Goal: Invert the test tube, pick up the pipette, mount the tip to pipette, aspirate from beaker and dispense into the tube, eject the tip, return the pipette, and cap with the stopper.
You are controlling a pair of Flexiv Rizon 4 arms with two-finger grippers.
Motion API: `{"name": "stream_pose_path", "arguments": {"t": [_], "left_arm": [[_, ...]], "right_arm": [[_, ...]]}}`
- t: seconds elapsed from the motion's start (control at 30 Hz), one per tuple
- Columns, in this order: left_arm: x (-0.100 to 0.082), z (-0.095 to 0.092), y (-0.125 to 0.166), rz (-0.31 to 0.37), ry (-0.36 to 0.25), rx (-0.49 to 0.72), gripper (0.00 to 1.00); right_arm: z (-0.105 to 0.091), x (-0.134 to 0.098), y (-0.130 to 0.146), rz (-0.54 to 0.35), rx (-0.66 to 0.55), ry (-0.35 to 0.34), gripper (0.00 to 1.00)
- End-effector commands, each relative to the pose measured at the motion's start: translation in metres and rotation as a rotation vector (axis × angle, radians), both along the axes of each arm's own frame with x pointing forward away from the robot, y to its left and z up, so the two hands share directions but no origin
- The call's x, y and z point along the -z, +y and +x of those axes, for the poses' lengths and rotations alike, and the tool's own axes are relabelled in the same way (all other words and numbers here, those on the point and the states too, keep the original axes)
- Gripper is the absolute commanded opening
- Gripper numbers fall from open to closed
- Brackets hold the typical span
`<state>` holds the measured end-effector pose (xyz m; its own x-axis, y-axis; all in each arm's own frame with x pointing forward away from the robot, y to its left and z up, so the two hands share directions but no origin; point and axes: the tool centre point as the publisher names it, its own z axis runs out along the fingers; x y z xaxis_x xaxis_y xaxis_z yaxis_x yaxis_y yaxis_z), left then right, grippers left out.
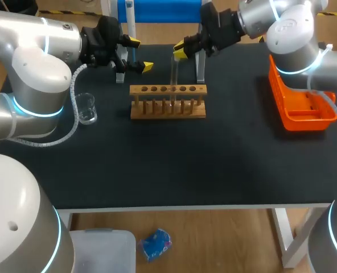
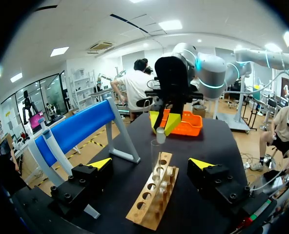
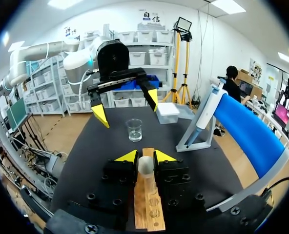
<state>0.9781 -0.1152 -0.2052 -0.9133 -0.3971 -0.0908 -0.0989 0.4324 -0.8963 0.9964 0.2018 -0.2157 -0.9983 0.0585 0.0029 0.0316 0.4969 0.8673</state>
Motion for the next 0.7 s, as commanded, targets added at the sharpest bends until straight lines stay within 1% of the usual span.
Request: {"name": "stream_pose_path", "arguments": {"t": [0.03,0.23,0.7], "left_arm": [[0.0011,-0.0003,0.0002,-0.003,-0.004,0.000,1.00],[0.0011,-0.0003,0.0002,-0.003,-0.004,0.000,1.00],[0.0011,-0.0003,0.0002,-0.003,-0.004,0.000,1.00]], "right_arm": [[0.0013,-0.0046,0.0012,0.001,-0.005,-0.006,0.00],[0.0035,-0.0053,0.0028,-0.011,-0.012,-0.010,0.00],[0.0048,0.0039,0.0042,-0.025,-0.017,0.008,0.00]]}}
